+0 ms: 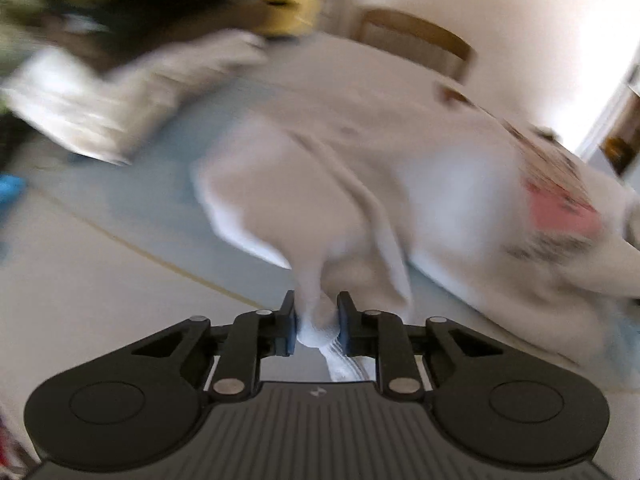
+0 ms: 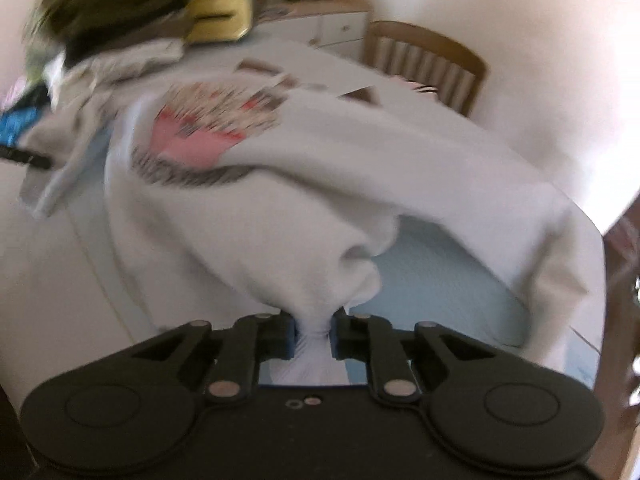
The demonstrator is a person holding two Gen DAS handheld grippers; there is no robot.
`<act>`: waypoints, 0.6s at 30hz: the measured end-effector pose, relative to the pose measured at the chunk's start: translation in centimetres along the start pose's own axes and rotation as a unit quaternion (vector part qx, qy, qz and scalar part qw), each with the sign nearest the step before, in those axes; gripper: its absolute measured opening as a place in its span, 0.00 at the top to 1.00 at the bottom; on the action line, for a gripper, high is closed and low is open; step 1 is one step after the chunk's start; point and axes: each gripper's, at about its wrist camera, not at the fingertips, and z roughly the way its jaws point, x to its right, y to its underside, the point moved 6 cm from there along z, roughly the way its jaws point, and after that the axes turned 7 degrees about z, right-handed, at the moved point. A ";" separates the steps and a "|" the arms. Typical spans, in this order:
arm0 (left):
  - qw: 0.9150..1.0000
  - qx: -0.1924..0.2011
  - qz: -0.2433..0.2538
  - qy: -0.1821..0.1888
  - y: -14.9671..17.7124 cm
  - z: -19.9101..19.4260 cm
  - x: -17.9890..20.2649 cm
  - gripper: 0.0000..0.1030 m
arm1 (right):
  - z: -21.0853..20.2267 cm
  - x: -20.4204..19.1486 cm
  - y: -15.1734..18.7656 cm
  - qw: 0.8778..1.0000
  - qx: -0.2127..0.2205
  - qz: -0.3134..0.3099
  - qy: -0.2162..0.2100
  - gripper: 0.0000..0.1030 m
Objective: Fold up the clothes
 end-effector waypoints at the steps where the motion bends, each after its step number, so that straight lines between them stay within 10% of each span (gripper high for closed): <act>1: 1.000 0.004 -0.003 -0.021 -0.5 -0.3 -1.9 0.81 | -0.4 1.2 -0.4 1.000 0.004 0.009 0.007 0.00; 6: 0.993 0.010 0.003 -0.122 -3.6 -0.8 -10.4 0.82 | -0.9 7.3 -2.4 0.996 0.013 0.084 0.039 0.00; 15: 0.988 -0.050 -0.012 -0.147 -3.7 3.4 -13.6 0.81 | 3.2 7.4 -1.4 0.995 -0.046 0.076 0.051 0.00; 18: 0.988 -0.069 -0.022 -0.140 -2.8 3.5 -13.6 0.67 | 2.7 7.1 -1.4 0.994 -0.050 0.082 0.042 0.00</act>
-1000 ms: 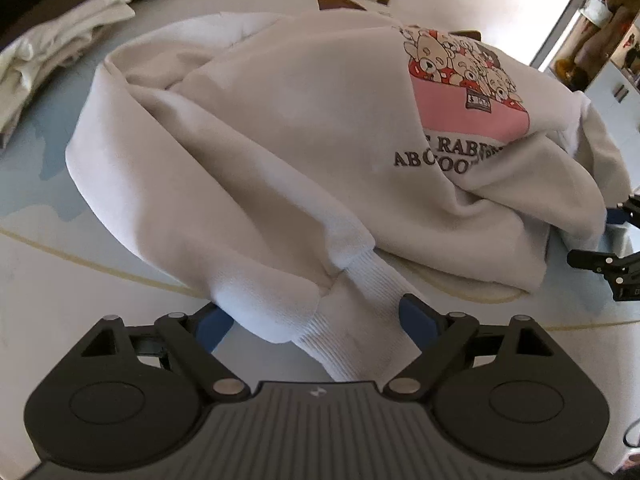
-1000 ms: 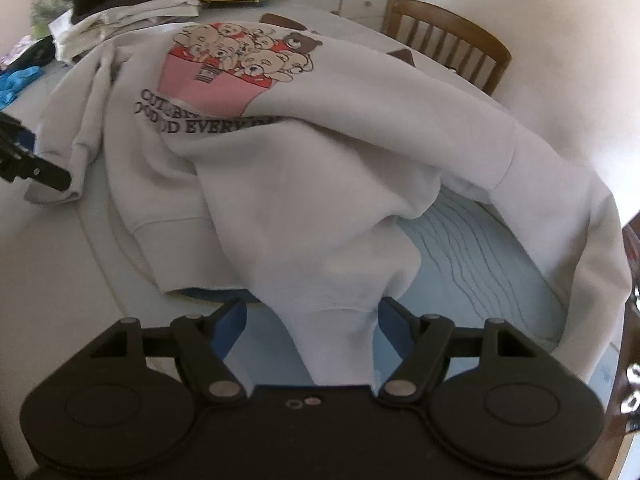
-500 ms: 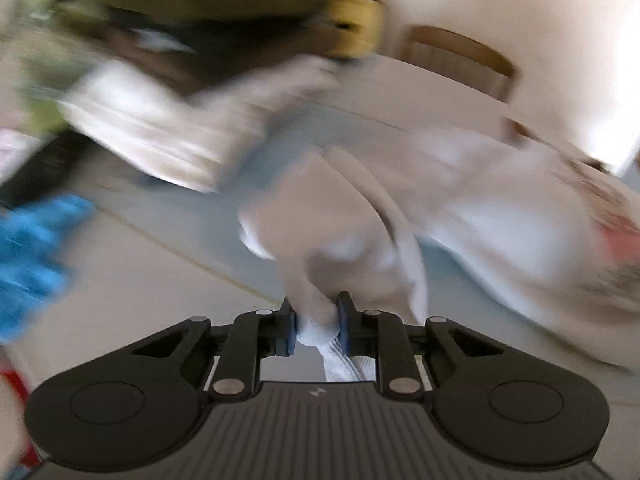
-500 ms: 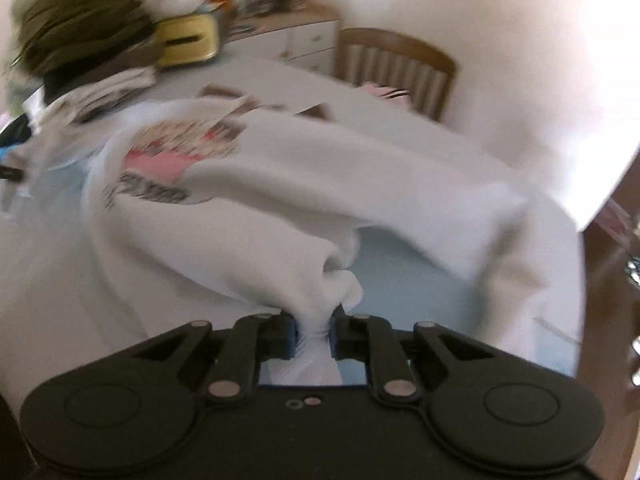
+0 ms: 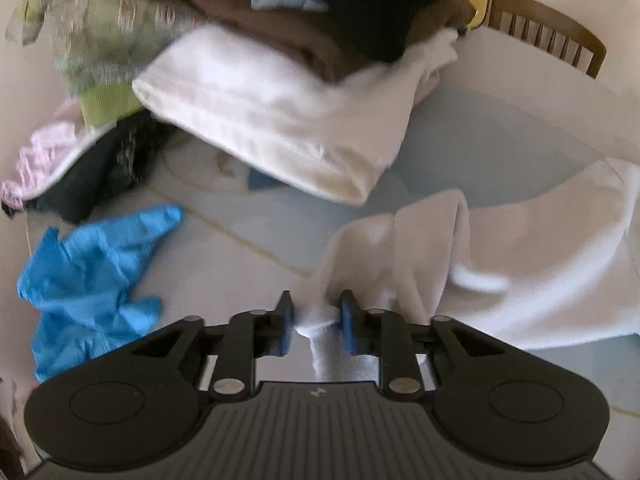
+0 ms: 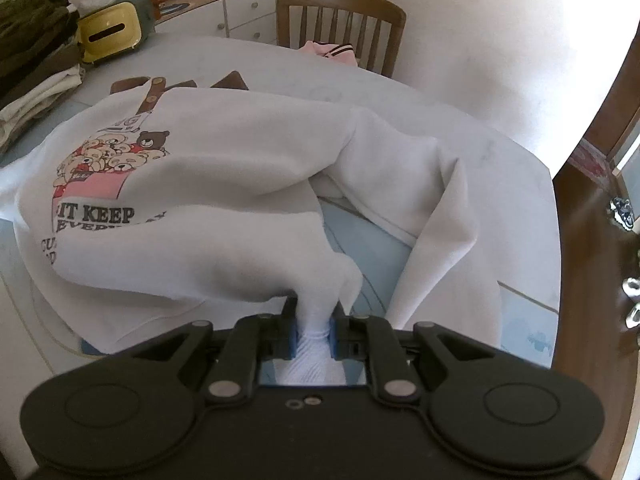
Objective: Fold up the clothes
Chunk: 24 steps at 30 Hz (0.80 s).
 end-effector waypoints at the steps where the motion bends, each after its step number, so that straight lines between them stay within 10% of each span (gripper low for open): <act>1: 1.000 0.000 0.000 0.002 0.3 -0.3 0.0 0.49 | -0.2 -0.2 0.0 1.000 -0.003 0.003 -0.006 0.00; 3: 1.000 0.015 0.005 -0.007 0.8 -1.7 -0.3 0.24 | -0.8 -1.0 0.9 0.999 -0.010 0.019 -0.030 0.00; 11: 0.994 0.068 0.073 0.049 3.0 -7.1 3.4 0.22 | -3.5 -8.6 4.4 0.994 -0.021 -0.017 -0.102 0.00; 17: 0.964 0.082 0.167 0.188 4.0 -7.7 12.9 0.22 | -3.3 -6.4 3.3 0.998 -0.019 -0.054 0.023 0.00; 24: 0.935 0.050 0.207 0.285 6.2 -7.2 19.4 0.14 | -6.6 -10.2 5.0 0.992 -0.005 -0.128 -0.016 0.00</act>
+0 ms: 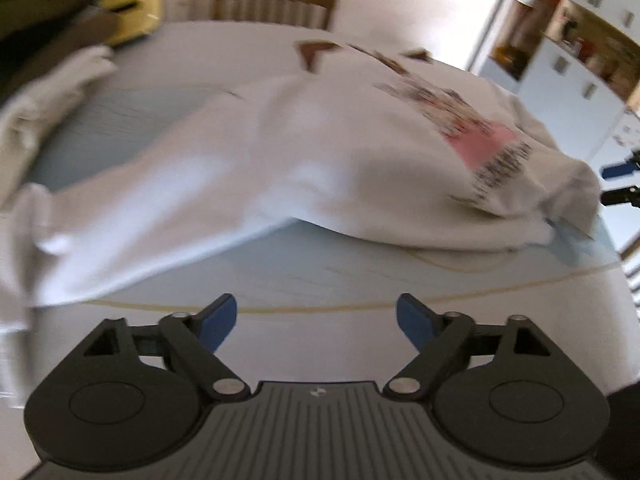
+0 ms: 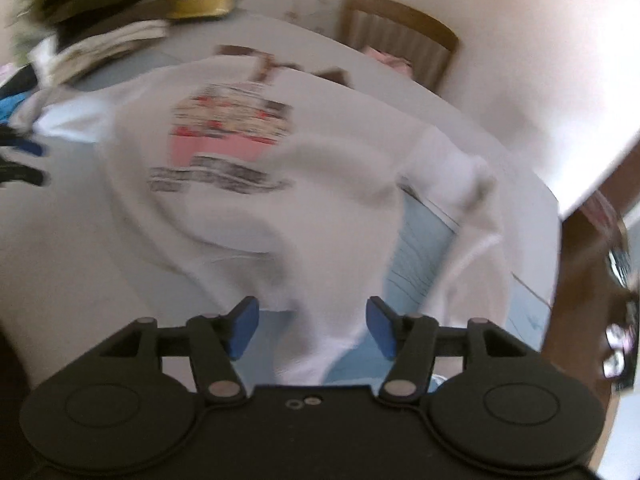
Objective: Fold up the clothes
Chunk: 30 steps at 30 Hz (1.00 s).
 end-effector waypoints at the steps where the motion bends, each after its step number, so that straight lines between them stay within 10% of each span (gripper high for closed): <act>1: 1.000 -0.004 0.004 0.010 0.1 0.4 0.6 0.14 | 0.0 -0.9 0.1 1.000 -0.001 -0.007 -0.011 0.00; 16: 0.997 -0.004 0.040 0.067 1.8 1.0 6.2 0.13 | 10.2 -5.3 -1.0 0.997 -0.071 0.027 -0.010 0.00; 22: 0.999 0.008 -0.001 0.043 2.8 -0.2 3.3 0.13 | 6.3 -10.5 -2.7 0.984 -0.077 0.058 -0.151 0.00; 26: 0.999 0.017 -0.038 0.025 3.7 -1.3 0.3 0.13 | 3.7 -14.3 -2.9 0.954 -0.086 0.064 -0.279 0.00; 30: 0.997 0.017 -0.065 0.044 4.1 -1.6 -0.6 0.13 | 3.8 -13.6 -2.9 0.952 -0.091 0.053 -0.289 0.00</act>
